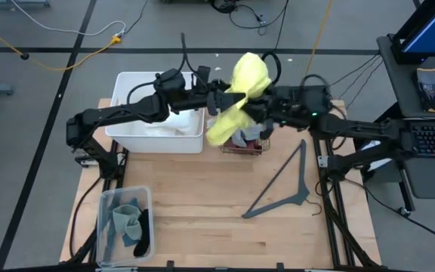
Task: Pick & Place Cloths
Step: Put the yellow t-shirt into the white bin
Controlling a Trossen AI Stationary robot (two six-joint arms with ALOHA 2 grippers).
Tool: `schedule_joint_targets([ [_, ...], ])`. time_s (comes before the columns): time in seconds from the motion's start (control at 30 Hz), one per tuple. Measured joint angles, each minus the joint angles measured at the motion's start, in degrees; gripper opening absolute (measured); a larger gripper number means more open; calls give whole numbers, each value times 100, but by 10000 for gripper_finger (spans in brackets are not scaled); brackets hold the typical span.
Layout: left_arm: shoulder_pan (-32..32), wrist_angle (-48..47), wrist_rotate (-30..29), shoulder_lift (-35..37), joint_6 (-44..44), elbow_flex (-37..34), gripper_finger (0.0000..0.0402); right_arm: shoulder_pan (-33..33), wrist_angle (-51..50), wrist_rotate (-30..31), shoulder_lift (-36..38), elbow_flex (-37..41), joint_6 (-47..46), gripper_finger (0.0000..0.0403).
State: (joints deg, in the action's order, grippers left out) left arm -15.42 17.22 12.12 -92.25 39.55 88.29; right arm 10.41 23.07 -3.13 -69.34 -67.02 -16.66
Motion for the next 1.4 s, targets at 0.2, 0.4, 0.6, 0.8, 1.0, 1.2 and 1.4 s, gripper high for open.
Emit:
schedule_joint_targets([
  [0.2,-4,40,184,-29,-2,-2,365,-195,-496,-75,-467,-298,106,30],
  [0.4,7,-281,317,-13,16,-2,365,-239,-549,-33,-570,-358,104,30],
  [0.6,7,-536,400,-13,-41,-2,326,-239,-581,-18,-542,-354,108,30],
  [0.8,-8,-702,417,-13,-261,0,188,-235,-671,7,-543,-352,133,30],
  [1.0,-78,-697,636,-6,-597,4,59,-229,-797,-66,-537,-350,133,48],
  [1.2,-259,-1004,1039,79,-449,-1,59,-228,-1332,-828,-325,-350,130,133],
  [1.4,-509,-1873,1081,413,-446,-11,59,-226,-2256,-1094,74,-352,150,174],
])
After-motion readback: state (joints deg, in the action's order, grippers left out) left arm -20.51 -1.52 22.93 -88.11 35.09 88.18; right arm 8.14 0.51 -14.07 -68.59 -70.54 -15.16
